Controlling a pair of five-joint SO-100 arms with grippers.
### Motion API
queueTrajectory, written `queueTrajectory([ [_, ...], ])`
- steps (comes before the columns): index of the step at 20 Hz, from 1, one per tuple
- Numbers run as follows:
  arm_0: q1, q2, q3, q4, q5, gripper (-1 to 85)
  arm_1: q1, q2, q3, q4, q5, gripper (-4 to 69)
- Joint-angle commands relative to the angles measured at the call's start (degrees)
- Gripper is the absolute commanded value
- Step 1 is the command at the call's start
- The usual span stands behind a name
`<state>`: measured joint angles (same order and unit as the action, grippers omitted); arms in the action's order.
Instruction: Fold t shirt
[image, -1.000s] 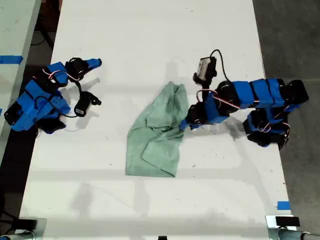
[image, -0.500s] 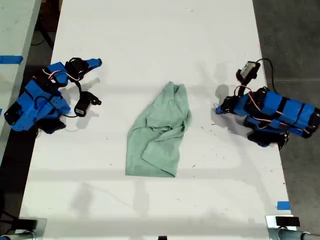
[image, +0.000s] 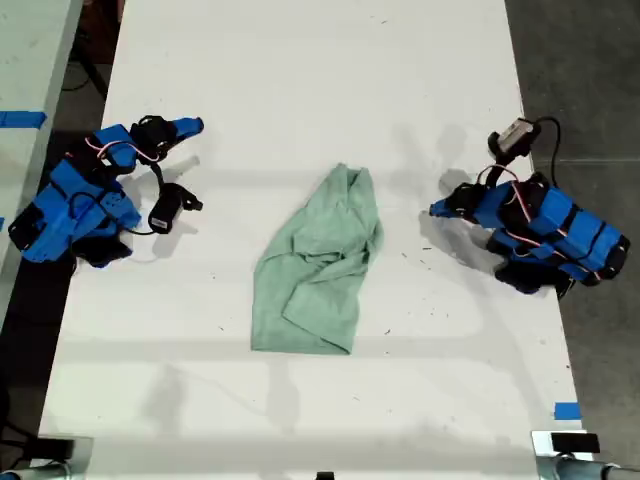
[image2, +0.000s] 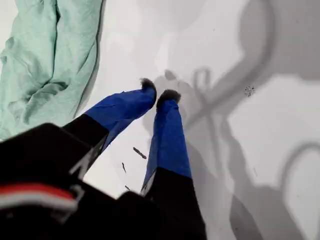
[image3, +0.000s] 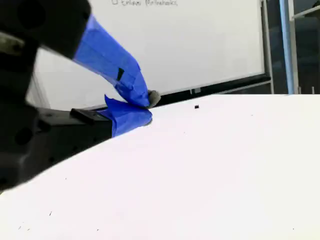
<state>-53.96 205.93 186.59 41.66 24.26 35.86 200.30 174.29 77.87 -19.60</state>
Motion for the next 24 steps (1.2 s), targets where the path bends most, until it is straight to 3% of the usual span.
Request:
queueTrajectory([
  [1, -0.18, 0.53, 2.37, 0.0, -0.79, -0.2, 0.26, 0.79, 2.29, -0.18, -0.35, 2.3],
  [24, -0.09, 0.53, 2.37, 0.09, -0.79, -0.2, 2.64, 0.79, 2.55, 1.14, -3.08, 2.3],
])
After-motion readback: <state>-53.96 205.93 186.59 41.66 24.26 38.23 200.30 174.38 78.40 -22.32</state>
